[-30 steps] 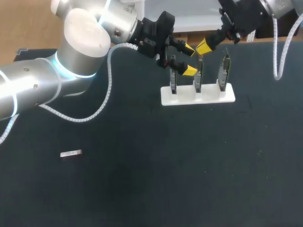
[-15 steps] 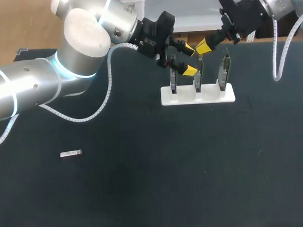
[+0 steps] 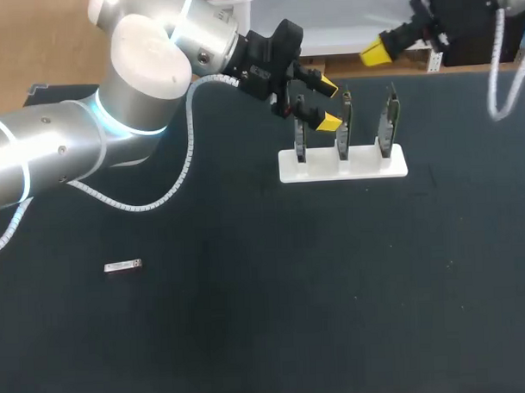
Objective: Pick up the optical module with the left hand, and insert it into the network port with the right hand.
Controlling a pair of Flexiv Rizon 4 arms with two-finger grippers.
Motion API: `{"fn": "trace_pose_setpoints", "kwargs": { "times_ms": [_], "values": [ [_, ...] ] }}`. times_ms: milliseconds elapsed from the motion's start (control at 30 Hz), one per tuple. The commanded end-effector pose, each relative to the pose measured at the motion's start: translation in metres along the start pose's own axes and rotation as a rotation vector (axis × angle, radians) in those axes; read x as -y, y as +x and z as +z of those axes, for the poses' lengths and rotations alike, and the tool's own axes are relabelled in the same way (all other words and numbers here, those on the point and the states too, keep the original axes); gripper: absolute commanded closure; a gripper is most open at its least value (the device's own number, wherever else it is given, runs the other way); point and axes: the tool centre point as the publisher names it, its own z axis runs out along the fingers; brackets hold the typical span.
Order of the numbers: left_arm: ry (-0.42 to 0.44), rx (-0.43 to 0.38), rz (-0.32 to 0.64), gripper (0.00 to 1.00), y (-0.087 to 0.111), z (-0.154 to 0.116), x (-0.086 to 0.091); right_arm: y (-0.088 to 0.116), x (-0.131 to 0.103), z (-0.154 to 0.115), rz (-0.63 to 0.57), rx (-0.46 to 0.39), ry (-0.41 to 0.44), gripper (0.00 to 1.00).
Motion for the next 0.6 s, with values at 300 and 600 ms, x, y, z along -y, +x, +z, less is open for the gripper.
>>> {"fn": "trace_pose_setpoints", "kwargs": {
  "times_ms": [300, 600],
  "values": [
    [0.003, -0.005, -0.002, 0.00, -0.001, 0.000, -0.001, 0.028, -0.006, -0.043, -0.020, -0.030, -0.077, 1.00],
    [0.003, -0.005, -0.002, 0.00, -0.001, 0.000, -0.001, 0.046, -0.010, -0.051, -0.013, -0.063, -0.105, 1.00]
  ]
}}
